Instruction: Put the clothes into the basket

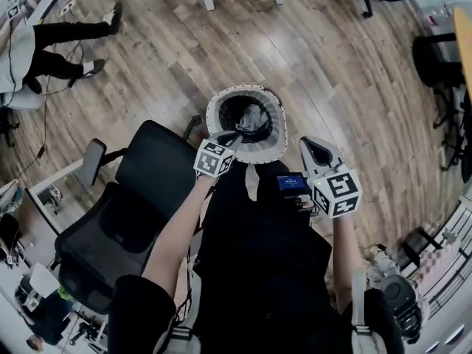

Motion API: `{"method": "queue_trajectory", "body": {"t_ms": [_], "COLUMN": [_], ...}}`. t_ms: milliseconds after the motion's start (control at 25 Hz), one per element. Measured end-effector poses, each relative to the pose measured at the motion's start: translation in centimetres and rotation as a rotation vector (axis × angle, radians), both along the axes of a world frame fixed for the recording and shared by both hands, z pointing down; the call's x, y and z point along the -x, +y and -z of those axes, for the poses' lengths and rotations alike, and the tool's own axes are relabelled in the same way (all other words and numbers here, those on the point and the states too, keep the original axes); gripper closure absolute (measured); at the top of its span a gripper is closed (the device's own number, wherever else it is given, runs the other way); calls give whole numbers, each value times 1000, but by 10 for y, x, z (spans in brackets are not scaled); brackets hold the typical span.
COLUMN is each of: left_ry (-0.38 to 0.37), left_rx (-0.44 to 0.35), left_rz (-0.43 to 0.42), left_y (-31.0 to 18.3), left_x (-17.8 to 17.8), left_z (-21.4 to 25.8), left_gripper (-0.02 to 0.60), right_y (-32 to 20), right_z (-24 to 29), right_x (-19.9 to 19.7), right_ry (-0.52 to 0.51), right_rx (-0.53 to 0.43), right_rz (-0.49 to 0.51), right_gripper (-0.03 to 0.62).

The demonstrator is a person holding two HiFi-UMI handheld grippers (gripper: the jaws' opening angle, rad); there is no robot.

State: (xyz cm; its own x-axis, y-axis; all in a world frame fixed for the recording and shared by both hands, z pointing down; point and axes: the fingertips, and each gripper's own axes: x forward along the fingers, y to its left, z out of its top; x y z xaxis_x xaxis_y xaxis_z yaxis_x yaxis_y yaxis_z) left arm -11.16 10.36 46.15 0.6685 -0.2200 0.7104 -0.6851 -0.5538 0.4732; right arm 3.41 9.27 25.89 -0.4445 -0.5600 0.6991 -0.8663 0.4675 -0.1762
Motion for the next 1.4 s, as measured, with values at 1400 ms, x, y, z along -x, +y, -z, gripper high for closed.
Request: {"method": "queue_trajectory", "body": {"t_ms": [1400], "left_ry": [364], "left_rx": [-533], "left_rz": [433], "left_y": [48], "left_x": [-81], "left_z": [346], "left_gripper": [569], "right_y": [20], "right_z": [147], "right_x": [-45], "right_ry": [-413], "right_rx": [-276], "right_rz": [512], "right_gripper": [579]}}
